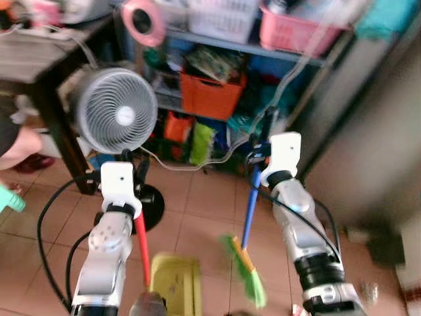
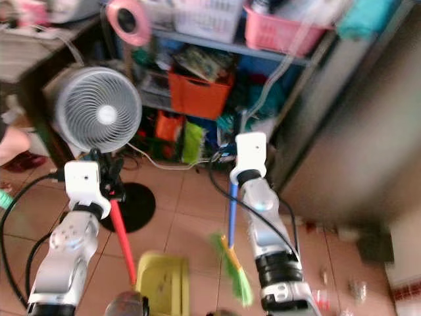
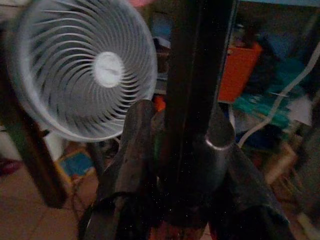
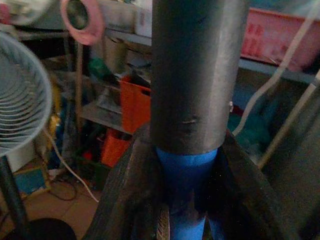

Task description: Sweep floor

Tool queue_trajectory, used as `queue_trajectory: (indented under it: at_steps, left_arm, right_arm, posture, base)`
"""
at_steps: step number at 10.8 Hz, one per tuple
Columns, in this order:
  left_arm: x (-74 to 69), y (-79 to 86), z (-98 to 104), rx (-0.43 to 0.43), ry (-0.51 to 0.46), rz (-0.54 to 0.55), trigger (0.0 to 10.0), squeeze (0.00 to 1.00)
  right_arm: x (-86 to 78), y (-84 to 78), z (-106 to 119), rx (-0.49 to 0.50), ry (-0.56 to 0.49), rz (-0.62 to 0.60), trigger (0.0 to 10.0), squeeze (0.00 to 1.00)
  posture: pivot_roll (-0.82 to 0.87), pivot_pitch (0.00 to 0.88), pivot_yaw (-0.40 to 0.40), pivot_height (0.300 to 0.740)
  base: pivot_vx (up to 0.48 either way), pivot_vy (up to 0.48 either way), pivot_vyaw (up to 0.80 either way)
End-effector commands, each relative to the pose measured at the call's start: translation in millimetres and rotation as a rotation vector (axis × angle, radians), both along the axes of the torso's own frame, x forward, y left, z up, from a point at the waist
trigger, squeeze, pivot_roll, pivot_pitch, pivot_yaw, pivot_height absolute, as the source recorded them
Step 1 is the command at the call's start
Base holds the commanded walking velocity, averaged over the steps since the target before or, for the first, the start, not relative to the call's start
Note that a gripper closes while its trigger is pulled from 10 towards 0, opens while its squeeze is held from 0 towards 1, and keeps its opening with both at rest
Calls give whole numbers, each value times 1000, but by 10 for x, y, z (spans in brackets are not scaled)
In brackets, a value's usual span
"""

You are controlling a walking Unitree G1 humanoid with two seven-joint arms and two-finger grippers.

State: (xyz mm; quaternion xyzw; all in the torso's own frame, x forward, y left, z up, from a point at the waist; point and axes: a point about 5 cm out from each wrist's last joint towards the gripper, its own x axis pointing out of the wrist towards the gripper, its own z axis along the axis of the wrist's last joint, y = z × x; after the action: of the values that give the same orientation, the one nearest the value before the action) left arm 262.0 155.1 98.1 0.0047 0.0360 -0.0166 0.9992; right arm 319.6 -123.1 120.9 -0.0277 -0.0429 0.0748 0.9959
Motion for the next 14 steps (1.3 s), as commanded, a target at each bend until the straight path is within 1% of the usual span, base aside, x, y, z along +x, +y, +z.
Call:
queue_trajectory:
  at_steps: [1,2,3,4,6,7,8,10,11,14]
  left_arm:
    - [17,-94,106,-42,-56,-25,10000,0]
    - [16,-68,64,-35,-39,-2,10000,0]
    - [33,-50,61,-37,-37,8,10000,0]
    - [49,-52,59,-49,-35,-1,10000,0]
    - [71,-91,91,-34,-51,-33,10000,0]
    - [68,-83,110,-6,-69,0,10000,0]
    - [67,-75,97,-33,-59,21,10000,0]
    - [75,-84,80,-78,-42,19,10000,0]
    - [81,-115,82,-74,-43,-2,10000,0]
    - [95,-140,77,-89,-37,-11,10000,0]
  right_arm:
    - [-5,-17,34,9,-11,-16,10000,0]
    - [-47,14,3,22,-6,-16,10000,0]
    - [-60,6,-16,31,1,-22,10000,0]
    - [-55,0,-20,33,3,-24,10000,0]
    - [29,-16,54,26,-16,-29,10000,0]
    - [73,-43,84,23,-22,-35,10000,0]
    - [92,-44,97,24,-23,-35,10000,0]
    - [93,-18,106,21,-28,-23,10000,0]
    - [77,-14,94,22,-27,-22,10000,0]
    - [68,-37,103,19,-28,-32,10000,0]
  posture:
    - [72,0,-57,740]
    - [68,0,-45,740]
    - [66,0,-43,740]
    - [66,0,-43,740]
    - [74,0,-57,740]
    - [79,0,-64,740]
    - [78,0,-67,740]
    - [78,0,-70,740]
    - [72,0,-68,740]
    - [66,0,-70,740]
  base:
    - [0,0,-581]
    - [0,0,-800]
    - [0,0,-800]
    - [0,0,-800]
    - [0,0,-800]
    - [0,0,-800]
    - [0,0,-800]
    - [0,0,-800]
    - [0,0,-800]
    - [0,0,-800]
